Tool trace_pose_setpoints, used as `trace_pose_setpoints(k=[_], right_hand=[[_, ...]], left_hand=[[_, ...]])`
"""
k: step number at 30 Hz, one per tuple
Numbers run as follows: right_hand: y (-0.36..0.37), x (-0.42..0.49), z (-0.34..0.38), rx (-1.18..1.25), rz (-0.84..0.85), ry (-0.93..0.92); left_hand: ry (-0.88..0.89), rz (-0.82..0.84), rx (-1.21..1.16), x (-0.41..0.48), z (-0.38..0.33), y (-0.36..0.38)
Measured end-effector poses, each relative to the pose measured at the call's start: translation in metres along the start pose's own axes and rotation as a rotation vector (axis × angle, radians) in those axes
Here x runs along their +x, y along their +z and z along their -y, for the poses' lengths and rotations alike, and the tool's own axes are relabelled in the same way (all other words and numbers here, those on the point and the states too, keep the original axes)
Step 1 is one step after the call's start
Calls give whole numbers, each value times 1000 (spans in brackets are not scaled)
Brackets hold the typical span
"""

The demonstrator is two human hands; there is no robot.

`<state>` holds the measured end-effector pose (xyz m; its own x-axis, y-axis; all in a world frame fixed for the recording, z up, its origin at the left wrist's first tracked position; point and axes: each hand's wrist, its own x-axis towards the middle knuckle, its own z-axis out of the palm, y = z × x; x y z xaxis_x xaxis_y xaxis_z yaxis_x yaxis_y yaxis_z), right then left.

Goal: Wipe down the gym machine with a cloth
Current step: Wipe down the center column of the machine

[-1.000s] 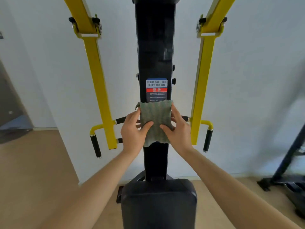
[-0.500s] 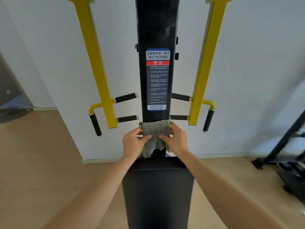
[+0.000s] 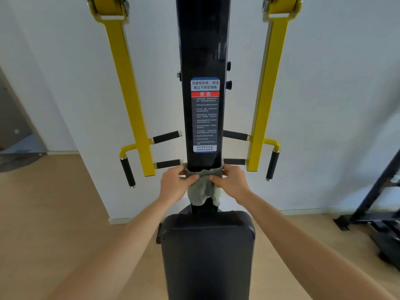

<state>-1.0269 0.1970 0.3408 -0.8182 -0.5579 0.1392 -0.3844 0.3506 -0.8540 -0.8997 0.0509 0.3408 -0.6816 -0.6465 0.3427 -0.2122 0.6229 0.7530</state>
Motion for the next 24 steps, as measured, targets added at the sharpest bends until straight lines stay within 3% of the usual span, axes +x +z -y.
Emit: trace_pose_setpoints(k=[11,24], right_hand=[[-71,19,103,87,-207,-303],[-129,53,207,88,-365,-510]], left_hand=[[292,-223,-111,40,-79,-62],[510,-412,0,102,-168,-126]])
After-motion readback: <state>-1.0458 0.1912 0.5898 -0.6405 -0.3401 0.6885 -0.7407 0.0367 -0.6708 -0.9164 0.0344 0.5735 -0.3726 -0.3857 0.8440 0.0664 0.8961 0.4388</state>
